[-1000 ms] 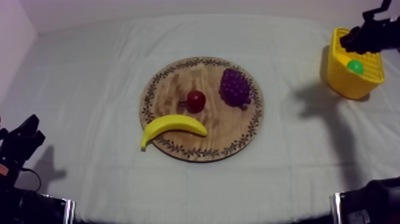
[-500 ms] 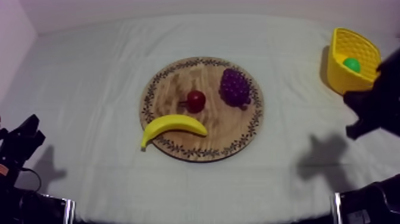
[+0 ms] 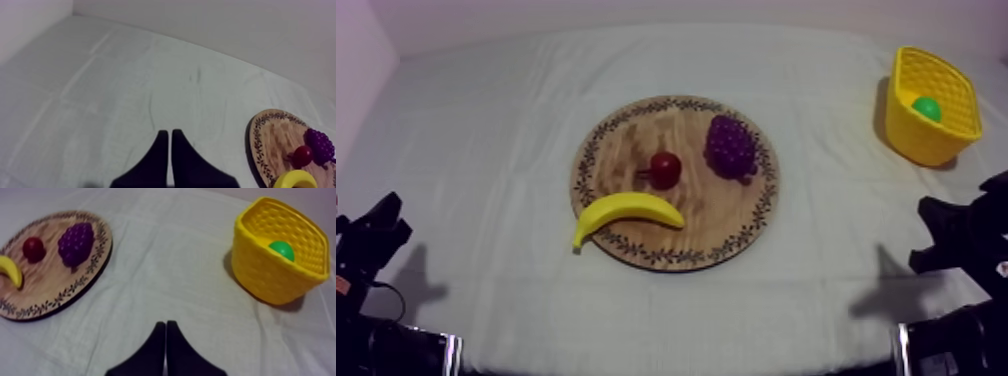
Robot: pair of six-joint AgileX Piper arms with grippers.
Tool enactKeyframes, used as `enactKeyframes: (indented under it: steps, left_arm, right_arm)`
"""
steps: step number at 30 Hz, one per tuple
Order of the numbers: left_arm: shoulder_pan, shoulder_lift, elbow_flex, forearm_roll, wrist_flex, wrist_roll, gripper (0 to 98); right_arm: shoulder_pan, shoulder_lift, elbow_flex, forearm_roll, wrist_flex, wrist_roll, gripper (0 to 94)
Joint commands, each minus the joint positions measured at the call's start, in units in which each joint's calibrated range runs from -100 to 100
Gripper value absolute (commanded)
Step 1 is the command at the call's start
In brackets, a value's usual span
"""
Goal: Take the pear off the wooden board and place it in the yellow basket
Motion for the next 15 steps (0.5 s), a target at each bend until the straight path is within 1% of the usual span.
enactKeyframes:
  steps: [1, 4, 6, 11, 15]
  left_arm:
    - [0.0, 0.0, -0.1, -0.01, 0.0, 0.0, 0.1]
    - [0.0, 0.0, -0.1, -0.01, 0.0, 0.0, 0.1]
    - [0.0, 0.0, -0.1, -0.01, 0.0, 0.0, 0.1]
    - [0.0, 0.0, -0.1, -0.01, 0.0, 0.0, 0.1]
    - [0.0, 0.0, -0.1, -0.01, 0.0, 0.0, 0.1]
  right_arm:
    - [0.3, -1.3, 0.3, 0.8, -0.6, -2.0, 0.3]
    - [0.6, -2.6, 1.3, 2.8, -3.6, -3.1, 0.4]
    - [0.6, -3.1, 1.7, 3.5, -4.7, -2.3, 0.4]
    - [0.2, -4.1, 2.1, 4.1, -5.6, 1.1, 0.4]
    - [0.0, -4.4, 2.1, 4.2, -5.3, 1.9, 0.4]
